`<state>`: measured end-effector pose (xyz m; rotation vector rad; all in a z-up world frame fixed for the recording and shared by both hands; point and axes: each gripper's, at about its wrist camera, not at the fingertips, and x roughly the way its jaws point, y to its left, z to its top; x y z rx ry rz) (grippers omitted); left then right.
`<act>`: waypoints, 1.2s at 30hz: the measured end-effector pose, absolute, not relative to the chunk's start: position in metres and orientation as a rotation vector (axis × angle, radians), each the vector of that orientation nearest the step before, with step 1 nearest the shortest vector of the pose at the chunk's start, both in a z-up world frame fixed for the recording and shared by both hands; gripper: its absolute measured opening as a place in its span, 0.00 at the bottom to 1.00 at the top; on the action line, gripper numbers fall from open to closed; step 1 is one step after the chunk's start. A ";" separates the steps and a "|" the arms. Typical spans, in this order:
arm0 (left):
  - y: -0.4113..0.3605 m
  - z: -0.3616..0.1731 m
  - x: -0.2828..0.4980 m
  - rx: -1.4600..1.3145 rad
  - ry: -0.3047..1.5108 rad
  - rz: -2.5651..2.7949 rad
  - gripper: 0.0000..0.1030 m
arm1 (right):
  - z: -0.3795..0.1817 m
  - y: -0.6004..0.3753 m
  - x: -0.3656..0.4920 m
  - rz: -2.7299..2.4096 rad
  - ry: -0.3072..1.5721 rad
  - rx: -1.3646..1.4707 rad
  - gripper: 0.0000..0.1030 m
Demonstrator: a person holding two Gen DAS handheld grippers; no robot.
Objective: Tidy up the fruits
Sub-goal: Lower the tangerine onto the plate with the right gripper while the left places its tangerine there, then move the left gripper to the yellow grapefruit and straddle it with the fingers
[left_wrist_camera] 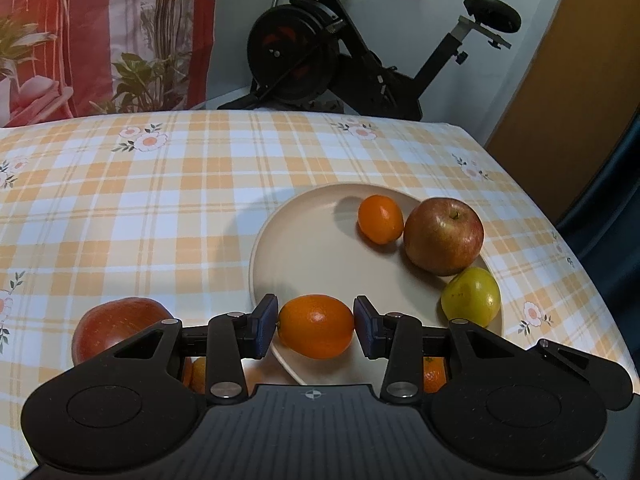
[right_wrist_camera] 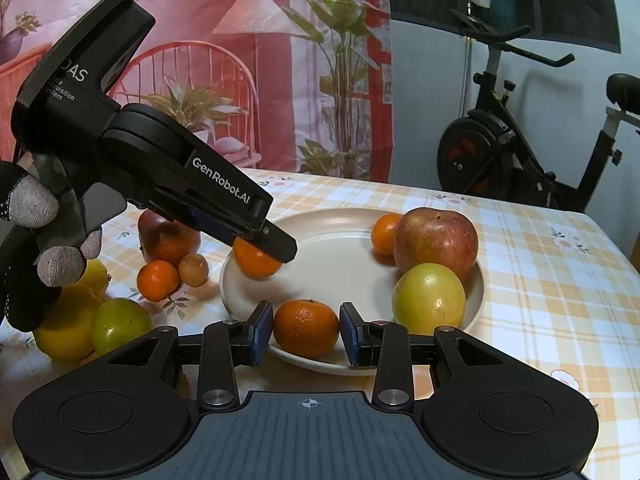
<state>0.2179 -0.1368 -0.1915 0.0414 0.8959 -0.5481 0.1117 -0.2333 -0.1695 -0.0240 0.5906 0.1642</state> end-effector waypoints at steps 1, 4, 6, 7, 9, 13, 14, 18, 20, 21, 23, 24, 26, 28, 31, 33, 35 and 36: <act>-0.137 -0.192 0.218 0.044 0.901 -0.551 0.42 | -0.170 -0.233 0.112 0.164 0.591 -0.024 0.33; -0.140 -0.195 0.217 0.053 0.916 -0.560 0.43 | -0.170 -0.233 0.112 0.165 0.591 -0.023 0.33; -0.142 -0.196 0.216 0.058 0.924 -0.564 0.43 | -0.170 -0.233 0.112 0.165 0.591 -0.023 0.33; -0.142 -0.197 0.216 0.058 0.927 -0.566 0.43 | -0.170 -0.233 0.112 0.165 0.591 -0.022 0.34; -0.142 -0.197 0.216 0.057 0.931 -0.567 0.43 | -0.170 -0.233 0.112 0.164 0.591 -0.023 0.34; -0.140 -0.195 0.216 0.040 0.934 -0.564 0.43 | -0.170 -0.233 0.112 0.164 0.591 -0.023 0.34; -0.139 -0.194 0.217 0.034 0.934 -0.564 0.43 | -0.170 -0.233 0.112 0.164 0.589 -0.021 0.35; -0.134 -0.188 0.215 0.011 0.925 -0.566 0.43 | -0.170 -0.233 0.111 0.165 0.580 -0.023 0.42; -0.131 -0.184 0.213 0.000 0.916 -0.567 0.43 | -0.169 -0.234 0.110 0.163 0.577 -0.025 0.43; -0.129 -0.182 0.212 -0.006 0.909 -0.566 0.43 | -0.169 -0.234 0.110 0.162 0.574 -0.025 0.44; -0.125 -0.177 0.210 -0.018 0.890 -0.565 0.43 | -0.169 -0.234 0.108 0.162 0.564 -0.027 0.46; -0.122 -0.173 0.208 -0.026 0.879 -0.564 0.43 | -0.168 -0.234 0.107 0.162 0.559 -0.028 0.47; -0.115 -0.167 0.204 -0.037 0.858 -0.557 0.43 | -0.167 -0.234 0.105 0.163 0.547 -0.030 0.47; -0.106 -0.161 0.200 -0.042 0.833 -0.541 0.43 | -0.166 -0.234 0.102 0.163 0.533 -0.031 0.47; -0.090 -0.154 0.192 -0.054 0.805 -0.506 0.43 | -0.164 -0.234 0.099 0.161 0.516 -0.033 0.47; -0.078 -0.150 0.186 -0.050 0.782 -0.475 0.43 | -0.163 -0.234 0.097 0.162 0.505 -0.036 0.47; -0.068 -0.146 0.180 -0.040 0.763 -0.445 0.43 | -0.163 -0.233 0.095 0.162 0.497 -0.040 0.47; -0.062 -0.145 0.177 -0.037 0.754 -0.431 0.43 | -0.163 -0.233 0.095 0.162 0.496 -0.038 0.47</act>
